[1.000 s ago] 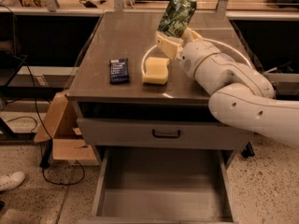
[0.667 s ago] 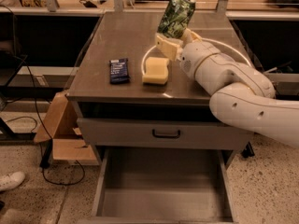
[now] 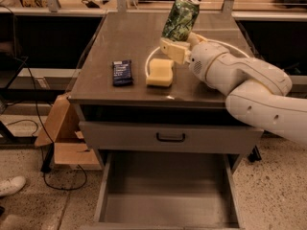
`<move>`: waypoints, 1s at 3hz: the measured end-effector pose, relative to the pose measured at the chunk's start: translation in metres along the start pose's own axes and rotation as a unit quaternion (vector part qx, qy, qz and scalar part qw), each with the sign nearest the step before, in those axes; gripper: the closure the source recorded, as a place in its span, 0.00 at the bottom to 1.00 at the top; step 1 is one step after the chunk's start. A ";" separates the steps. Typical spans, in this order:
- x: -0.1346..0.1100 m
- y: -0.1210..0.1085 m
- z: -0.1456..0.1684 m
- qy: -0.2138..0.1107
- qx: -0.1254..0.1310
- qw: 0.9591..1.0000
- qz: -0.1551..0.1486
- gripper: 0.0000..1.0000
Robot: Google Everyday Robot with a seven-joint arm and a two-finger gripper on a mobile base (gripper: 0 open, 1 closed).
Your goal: Pick green can from middle drawer and place on counter
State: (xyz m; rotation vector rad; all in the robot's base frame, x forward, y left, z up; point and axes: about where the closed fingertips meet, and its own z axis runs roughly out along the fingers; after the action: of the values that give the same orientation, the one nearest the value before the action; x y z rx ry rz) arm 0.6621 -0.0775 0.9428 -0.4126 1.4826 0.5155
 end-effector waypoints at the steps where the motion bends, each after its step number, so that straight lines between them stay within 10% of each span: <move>1: -0.003 0.001 -0.003 0.012 -0.032 0.999 0.011 1.00; 3: -0.005 0.003 -0.009 0.028 -0.061 0.997 0.024 1.00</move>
Offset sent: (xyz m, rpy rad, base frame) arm -0.0132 -0.0113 0.0060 0.0103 0.1034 0.1723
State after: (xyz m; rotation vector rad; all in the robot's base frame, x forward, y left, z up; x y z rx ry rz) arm 0.6531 -0.0803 0.9477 -0.4920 1.5227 0.6387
